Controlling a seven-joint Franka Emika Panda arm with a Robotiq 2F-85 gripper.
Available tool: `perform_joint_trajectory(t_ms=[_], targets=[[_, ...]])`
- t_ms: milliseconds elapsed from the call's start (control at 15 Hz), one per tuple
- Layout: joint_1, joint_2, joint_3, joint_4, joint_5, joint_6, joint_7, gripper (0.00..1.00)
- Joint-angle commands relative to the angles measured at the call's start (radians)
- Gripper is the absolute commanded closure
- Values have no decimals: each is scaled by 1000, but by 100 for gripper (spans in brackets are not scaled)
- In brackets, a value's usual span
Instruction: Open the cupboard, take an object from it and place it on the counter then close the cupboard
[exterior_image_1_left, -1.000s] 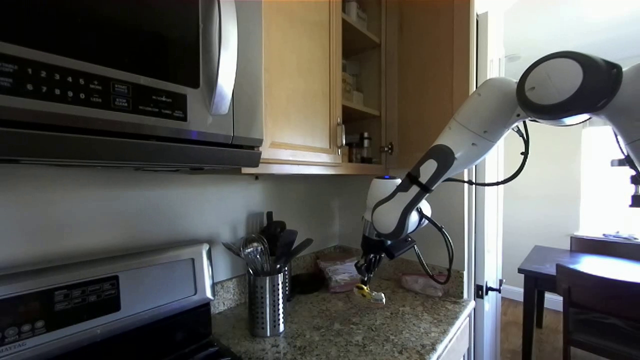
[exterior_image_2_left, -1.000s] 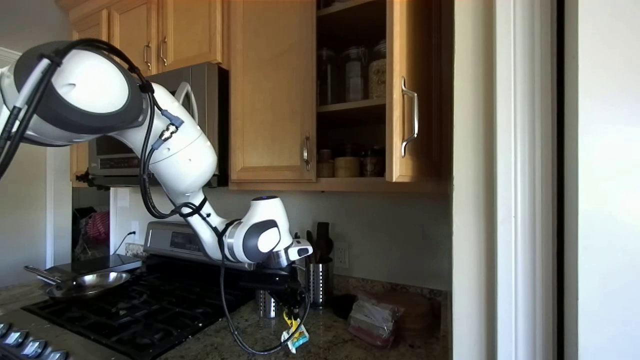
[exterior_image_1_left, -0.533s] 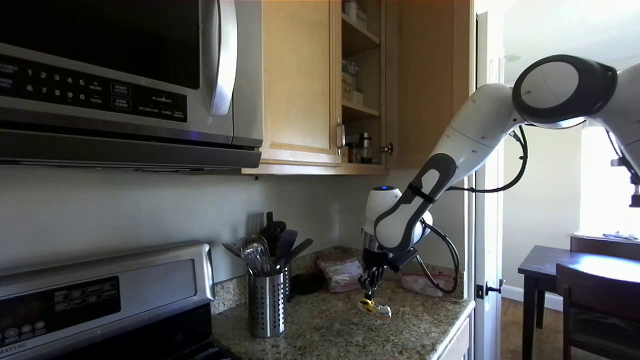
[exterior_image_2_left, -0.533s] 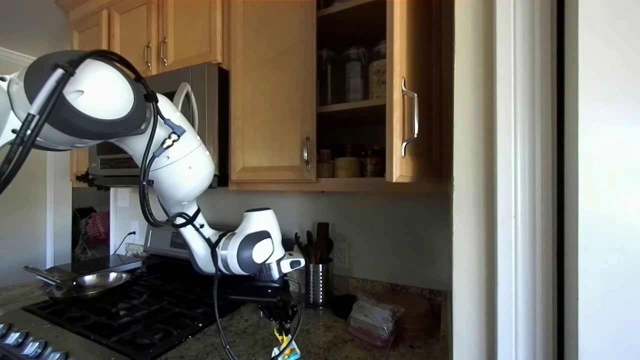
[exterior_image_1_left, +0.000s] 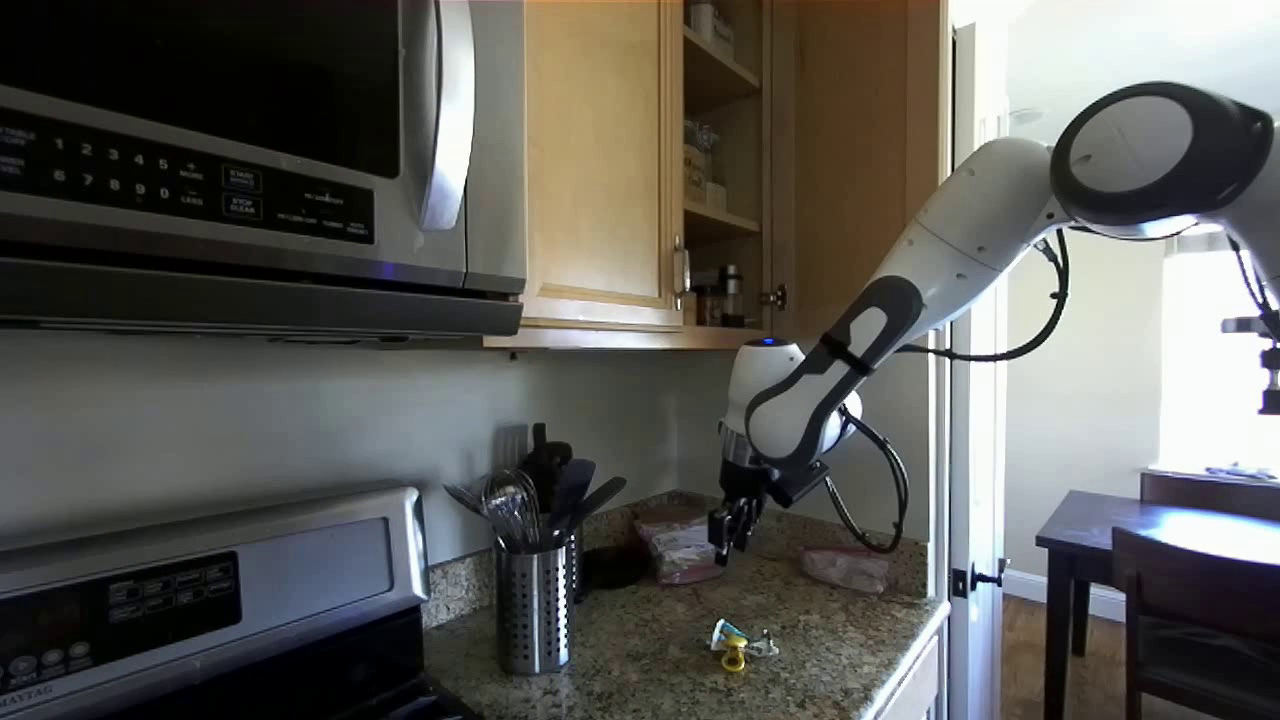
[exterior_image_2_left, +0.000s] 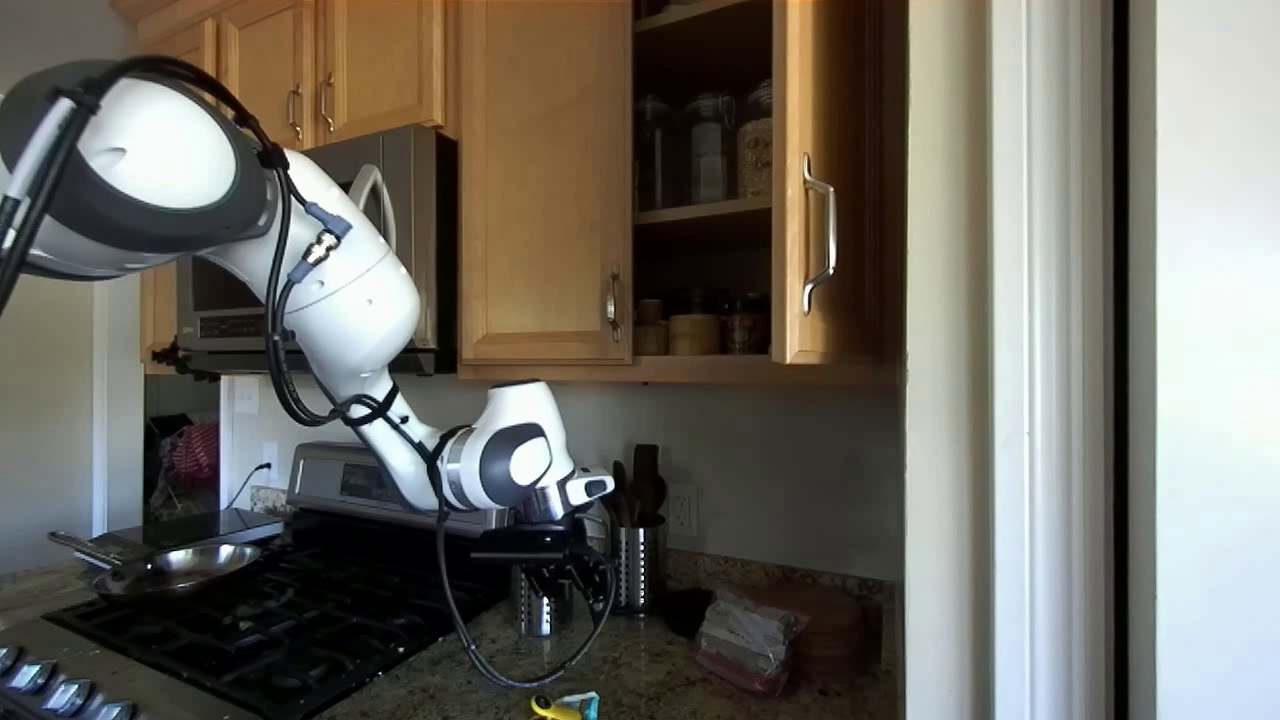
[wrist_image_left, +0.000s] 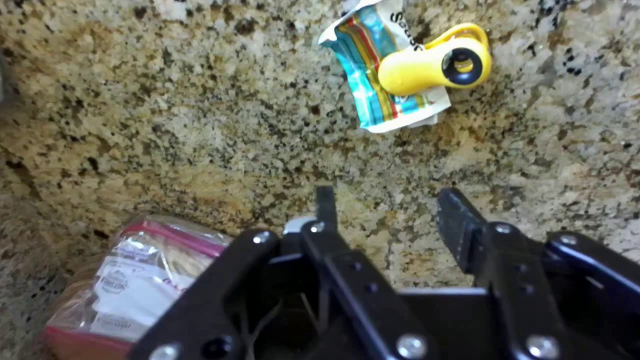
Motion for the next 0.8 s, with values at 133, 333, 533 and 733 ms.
perform_joint_trajectory(t_ms=[133,333,533,733], targets=[[-19,-185,-15,27,-5,-267,-1,2],[-51,-281,-8,66,43,-395,-42,0],[-79,-355,-15,113,107,-473,-93,0],[-107,-417,-37,177,187,-552,-165,0]])
